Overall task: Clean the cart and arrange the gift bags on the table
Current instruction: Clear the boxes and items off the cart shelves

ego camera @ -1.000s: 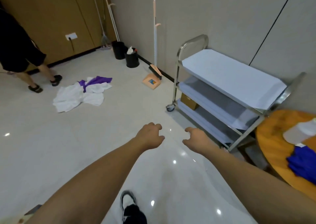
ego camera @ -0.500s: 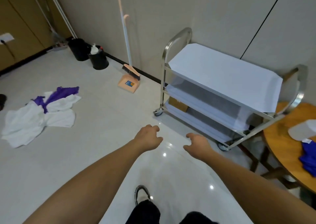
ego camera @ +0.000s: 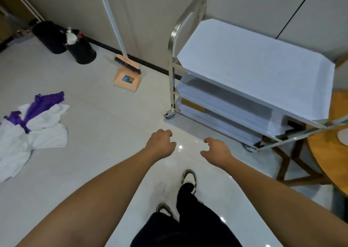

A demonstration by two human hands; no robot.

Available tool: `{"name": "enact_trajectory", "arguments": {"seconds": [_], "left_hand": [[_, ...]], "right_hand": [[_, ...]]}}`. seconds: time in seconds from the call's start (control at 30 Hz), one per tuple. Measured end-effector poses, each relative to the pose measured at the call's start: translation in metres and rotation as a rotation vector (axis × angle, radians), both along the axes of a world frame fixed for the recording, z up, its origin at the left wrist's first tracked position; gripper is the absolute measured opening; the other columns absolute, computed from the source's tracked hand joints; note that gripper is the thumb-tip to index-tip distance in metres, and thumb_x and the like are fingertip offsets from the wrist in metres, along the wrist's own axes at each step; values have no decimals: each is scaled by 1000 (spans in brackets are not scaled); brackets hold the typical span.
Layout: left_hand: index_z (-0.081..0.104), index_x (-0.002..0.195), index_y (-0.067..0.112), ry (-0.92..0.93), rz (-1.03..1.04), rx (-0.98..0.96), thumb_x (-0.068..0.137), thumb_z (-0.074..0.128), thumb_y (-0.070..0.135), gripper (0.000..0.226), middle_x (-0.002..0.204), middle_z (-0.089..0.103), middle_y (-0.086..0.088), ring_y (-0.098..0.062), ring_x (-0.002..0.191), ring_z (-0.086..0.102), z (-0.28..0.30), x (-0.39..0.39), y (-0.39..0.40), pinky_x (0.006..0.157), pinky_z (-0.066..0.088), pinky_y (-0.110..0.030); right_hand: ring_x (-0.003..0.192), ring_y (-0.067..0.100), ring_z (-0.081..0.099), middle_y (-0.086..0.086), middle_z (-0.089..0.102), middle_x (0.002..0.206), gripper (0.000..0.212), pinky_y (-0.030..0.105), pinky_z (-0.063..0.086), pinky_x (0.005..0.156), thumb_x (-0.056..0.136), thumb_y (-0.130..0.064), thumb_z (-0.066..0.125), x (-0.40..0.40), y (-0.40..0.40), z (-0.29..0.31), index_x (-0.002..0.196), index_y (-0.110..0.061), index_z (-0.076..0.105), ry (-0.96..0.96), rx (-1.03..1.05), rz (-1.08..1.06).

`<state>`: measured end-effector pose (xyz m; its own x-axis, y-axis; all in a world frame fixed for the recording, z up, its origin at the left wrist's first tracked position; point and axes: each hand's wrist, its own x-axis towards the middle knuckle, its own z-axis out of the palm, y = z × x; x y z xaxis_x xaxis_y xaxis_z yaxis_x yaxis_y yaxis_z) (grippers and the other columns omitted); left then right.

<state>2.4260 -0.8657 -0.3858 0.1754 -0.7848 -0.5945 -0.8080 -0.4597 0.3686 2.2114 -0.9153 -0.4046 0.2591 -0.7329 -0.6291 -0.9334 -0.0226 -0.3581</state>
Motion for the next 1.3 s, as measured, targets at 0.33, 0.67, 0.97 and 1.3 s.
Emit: {"name": "enact_trajectory", "arguments": {"seconds": [0.33, 0.67, 0.97, 1.3], "left_hand": [[51, 142, 15, 54, 33, -20, 100, 57, 33, 46, 139, 51, -10, -27, 122, 53, -157, 15, -120, 96, 38, -28], [57, 137, 15, 109, 27, -144, 98, 62, 30, 42, 142, 53, -10, -27, 121, 55, -375, 39, -191, 93, 39, -25], [63, 131, 20, 180, 112, -332, 93, 62, 26, 38, 123, 64, -1, -24, 115, 59, -478, 59, -237, 92, 46, -28], [56, 129, 23, 412, 357, -272, 95, 66, 32, 36, 116, 58, 1, -22, 108, 57, -463, 69, -247, 99, 51, -37]], "right_hand": [[127, 31, 52, 13, 53, 143, 58, 33, 44, 101, 96, -30, 62, 51, -103, -157, 149, -15, 44, -59, -9, -108], [128, 42, 45, 23, 48, 141, 59, 41, 41, 105, 92, -26, 62, 76, -204, -362, 144, -10, 43, 60, -230, -40], [124, 38, 50, 16, 52, 134, 59, 45, 38, 108, 86, -17, 65, 105, -290, -439, 140, -16, 43, 229, -563, -183], [108, 33, 57, 12, 62, 119, 26, 36, 47, 78, 98, -30, 60, 110, -249, -472, 120, -19, 67, 147, -667, -157]]}}
